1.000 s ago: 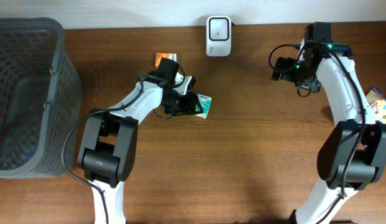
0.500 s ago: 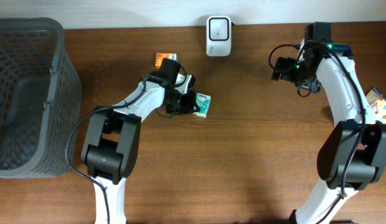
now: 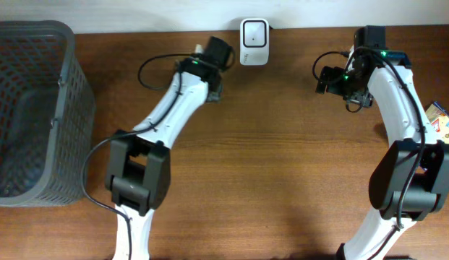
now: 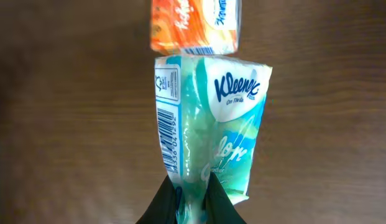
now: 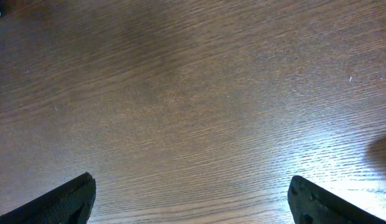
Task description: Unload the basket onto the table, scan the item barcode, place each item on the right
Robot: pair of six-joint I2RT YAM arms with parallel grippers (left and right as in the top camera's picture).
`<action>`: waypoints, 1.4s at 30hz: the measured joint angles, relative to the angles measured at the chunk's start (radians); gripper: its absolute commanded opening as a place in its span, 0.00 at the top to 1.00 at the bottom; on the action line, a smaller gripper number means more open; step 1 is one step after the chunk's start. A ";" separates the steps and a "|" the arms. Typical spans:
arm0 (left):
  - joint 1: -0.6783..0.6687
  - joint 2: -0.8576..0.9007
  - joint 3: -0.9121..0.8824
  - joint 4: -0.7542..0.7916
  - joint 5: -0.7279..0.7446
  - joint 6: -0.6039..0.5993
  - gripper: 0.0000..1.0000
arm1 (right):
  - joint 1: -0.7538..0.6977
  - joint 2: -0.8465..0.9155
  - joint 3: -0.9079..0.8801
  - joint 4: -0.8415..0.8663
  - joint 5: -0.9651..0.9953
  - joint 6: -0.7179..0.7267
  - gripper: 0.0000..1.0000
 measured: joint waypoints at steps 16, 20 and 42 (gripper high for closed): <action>-0.202 0.145 -0.008 -0.014 -0.121 0.011 0.50 | 0.000 0.000 0.000 0.000 0.000 0.000 0.01; -0.214 0.145 -0.008 -0.019 -0.077 0.014 0.50 | 0.000 0.000 0.000 0.000 0.000 0.000 0.01; -0.100 0.145 0.287 -0.254 0.165 -0.051 0.53 | 0.000 0.000 0.000 0.000 0.000 0.001 0.01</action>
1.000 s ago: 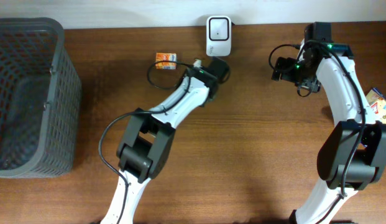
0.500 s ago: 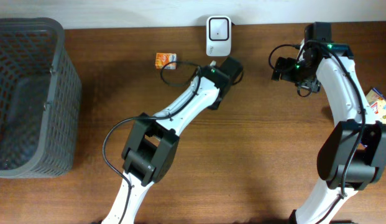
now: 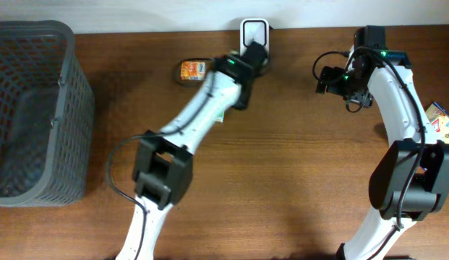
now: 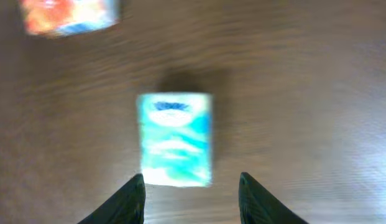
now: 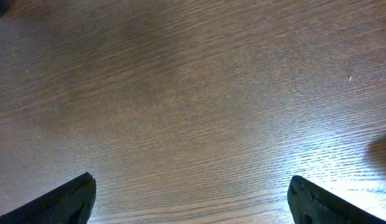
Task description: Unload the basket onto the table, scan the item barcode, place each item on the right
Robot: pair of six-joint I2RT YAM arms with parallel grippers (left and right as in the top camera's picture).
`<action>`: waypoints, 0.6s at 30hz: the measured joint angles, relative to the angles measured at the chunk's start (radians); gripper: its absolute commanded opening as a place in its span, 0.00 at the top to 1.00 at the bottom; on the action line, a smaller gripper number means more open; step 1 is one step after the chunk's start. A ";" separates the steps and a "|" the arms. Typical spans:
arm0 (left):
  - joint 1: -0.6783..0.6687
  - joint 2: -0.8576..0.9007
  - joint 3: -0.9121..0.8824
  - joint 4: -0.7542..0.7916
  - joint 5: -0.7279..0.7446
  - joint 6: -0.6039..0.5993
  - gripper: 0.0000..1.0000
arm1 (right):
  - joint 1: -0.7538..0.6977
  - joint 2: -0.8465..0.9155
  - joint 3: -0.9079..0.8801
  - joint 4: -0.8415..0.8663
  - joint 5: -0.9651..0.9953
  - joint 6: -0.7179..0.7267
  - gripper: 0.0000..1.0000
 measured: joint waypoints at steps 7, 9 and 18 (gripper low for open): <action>0.257 0.006 0.000 -0.030 0.252 -0.021 0.54 | 0.000 0.000 0.000 0.000 0.000 0.000 0.01; 0.293 0.027 -0.001 -0.030 0.340 -0.015 0.54 | 0.000 0.000 0.000 0.000 0.000 0.000 0.01; 0.290 0.150 -0.020 0.019 0.613 0.056 0.54 | 0.000 0.000 0.000 0.000 0.000 0.000 0.01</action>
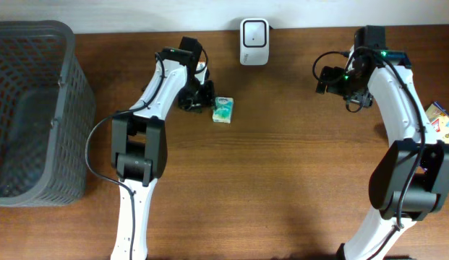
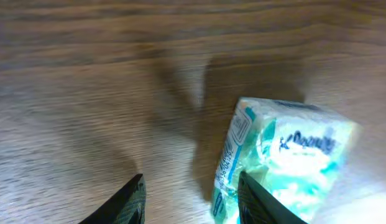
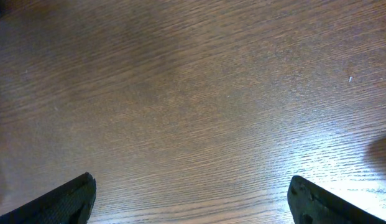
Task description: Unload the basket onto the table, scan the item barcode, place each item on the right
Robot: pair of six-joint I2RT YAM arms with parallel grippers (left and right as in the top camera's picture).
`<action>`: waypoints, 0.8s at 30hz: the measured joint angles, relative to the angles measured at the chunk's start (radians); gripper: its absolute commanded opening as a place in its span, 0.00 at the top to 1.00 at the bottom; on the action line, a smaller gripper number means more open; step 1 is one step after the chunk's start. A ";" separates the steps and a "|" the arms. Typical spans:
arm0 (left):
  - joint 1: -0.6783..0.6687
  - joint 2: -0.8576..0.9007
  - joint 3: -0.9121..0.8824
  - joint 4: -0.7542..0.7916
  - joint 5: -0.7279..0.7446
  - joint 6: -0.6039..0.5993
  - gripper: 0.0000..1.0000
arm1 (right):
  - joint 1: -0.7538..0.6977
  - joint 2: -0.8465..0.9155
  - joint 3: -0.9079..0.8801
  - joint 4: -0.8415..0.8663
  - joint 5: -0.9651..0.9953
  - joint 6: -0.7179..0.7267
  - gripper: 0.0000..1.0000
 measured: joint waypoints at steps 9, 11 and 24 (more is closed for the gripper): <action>0.000 0.000 -0.002 -0.012 0.045 0.018 0.56 | 0.000 0.000 0.000 0.000 0.000 0.000 0.01; 0.000 0.000 0.001 -0.028 0.064 0.035 0.54 | 0.000 0.000 0.000 0.000 0.000 -0.001 0.02; -0.024 0.000 0.031 -0.037 0.167 0.124 0.55 | 0.000 0.000 0.000 0.000 0.000 0.000 0.02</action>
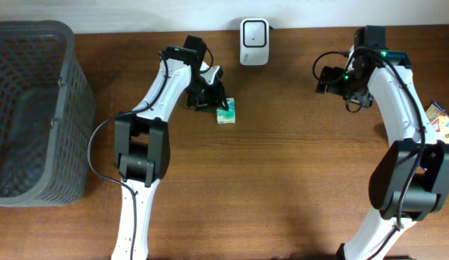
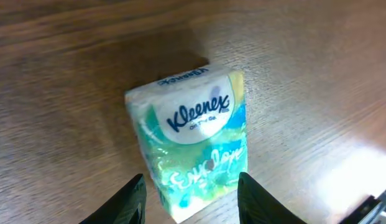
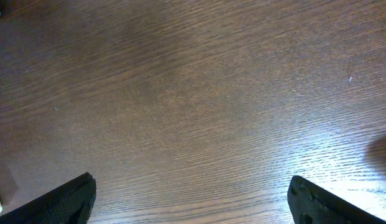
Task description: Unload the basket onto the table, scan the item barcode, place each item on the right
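Note:
A teal and white Kleenex tissue pack (image 2: 189, 140) lies logo side up on the wooden table, seen in the overhead view as the pack (image 1: 225, 112) a little below and left of the white scanner (image 1: 254, 32). My left gripper (image 2: 191, 202) is open and hangs low over the pack, whose near end sits between the fingertips (image 2: 127, 202). From overhead the left gripper (image 1: 207, 92) is just left of the pack. No barcode shows. My right gripper (image 3: 193, 199) is open over bare wood, far right of the scanner (image 1: 331, 79).
A tall grey mesh basket (image 1: 36, 108) fills the table's left end. A colourful boxed item (image 1: 441, 123) lies at the right edge, beside the right arm. The scanner stands against the back edge of the table.
The left gripper, still open, has turned and shifted slightly right; the pack was off to the right of its fingers with its barcode side showing, and now lies face up between them. The right arm is unmoved.
First my left gripper was shut on the Kleenex pack, held up left of the scanner with an orange pack beyond it. Then it was open near the scanner with the pack lying on the table. Later it stood left of the pack, and now hangs over it.

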Robot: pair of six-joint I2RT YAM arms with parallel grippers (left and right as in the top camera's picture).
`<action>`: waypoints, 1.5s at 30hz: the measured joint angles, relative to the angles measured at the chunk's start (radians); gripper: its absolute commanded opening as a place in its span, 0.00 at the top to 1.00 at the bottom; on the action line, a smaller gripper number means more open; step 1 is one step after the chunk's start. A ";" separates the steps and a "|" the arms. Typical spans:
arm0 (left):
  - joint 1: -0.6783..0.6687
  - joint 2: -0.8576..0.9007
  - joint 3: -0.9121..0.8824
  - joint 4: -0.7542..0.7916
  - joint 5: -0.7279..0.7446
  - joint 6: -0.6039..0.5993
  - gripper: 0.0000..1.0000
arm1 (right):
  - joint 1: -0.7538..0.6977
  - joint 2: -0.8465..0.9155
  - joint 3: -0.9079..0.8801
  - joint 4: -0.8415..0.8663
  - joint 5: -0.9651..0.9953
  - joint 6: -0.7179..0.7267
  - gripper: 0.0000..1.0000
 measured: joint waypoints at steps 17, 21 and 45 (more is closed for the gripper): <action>-0.036 0.043 0.053 -0.053 -0.096 0.015 1.00 | 0.000 0.000 0.000 0.000 0.000 0.000 0.01; -0.036 0.054 0.180 -0.151 -0.252 0.017 0.97 | 0.000 0.000 0.000 0.000 0.000 0.000 0.01; -0.300 0.177 0.307 -0.298 -1.143 -0.080 0.94 | 0.000 0.000 0.000 0.000 0.000 0.000 0.01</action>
